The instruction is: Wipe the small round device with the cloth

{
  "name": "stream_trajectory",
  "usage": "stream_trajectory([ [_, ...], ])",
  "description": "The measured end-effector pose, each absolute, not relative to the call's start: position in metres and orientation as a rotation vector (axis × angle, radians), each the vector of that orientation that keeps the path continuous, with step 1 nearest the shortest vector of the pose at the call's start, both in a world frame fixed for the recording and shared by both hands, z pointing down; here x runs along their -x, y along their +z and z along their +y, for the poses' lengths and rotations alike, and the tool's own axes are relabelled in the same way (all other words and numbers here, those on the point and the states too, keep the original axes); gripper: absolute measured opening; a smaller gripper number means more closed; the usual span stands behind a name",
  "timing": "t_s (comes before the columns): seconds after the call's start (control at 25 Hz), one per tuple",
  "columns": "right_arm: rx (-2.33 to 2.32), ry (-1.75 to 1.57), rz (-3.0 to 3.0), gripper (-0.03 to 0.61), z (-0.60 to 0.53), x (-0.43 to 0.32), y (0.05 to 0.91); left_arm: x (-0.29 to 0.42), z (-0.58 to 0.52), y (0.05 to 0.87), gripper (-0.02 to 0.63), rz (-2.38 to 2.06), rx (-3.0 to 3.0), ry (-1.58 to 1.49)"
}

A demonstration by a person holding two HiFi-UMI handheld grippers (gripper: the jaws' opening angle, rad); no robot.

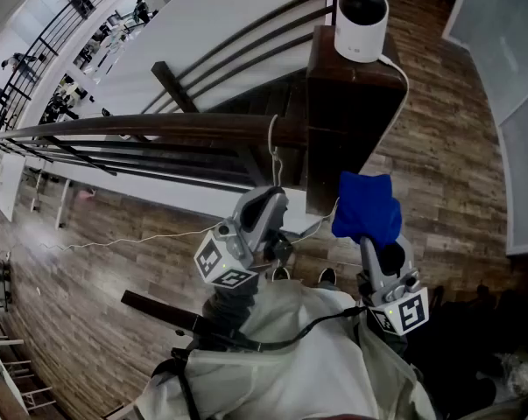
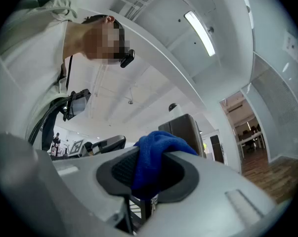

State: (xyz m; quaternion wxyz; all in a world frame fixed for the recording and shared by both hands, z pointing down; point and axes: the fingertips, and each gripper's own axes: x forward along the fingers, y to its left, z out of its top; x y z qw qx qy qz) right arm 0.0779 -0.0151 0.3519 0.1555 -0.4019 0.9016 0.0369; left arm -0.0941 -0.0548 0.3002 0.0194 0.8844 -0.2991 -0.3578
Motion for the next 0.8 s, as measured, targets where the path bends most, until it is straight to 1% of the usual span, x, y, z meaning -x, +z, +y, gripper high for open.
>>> stream_trajectory([
  [0.6,1.114,0.113,2.595,0.086,-0.011,-0.070,0.354,0.082,-0.052,0.316,0.005,-0.839,-2.697,-1.067],
  [0.72,1.082,0.242,2.618,0.087,-0.010,-0.075,0.334,0.088,-0.048,0.310,0.005,-0.837,-2.703,-1.077],
  [0.8,1.114,0.417,2.668,0.087,-0.015,-0.084,0.315,0.091,-0.048,0.307,0.005,-0.837,-2.704,-1.084],
])
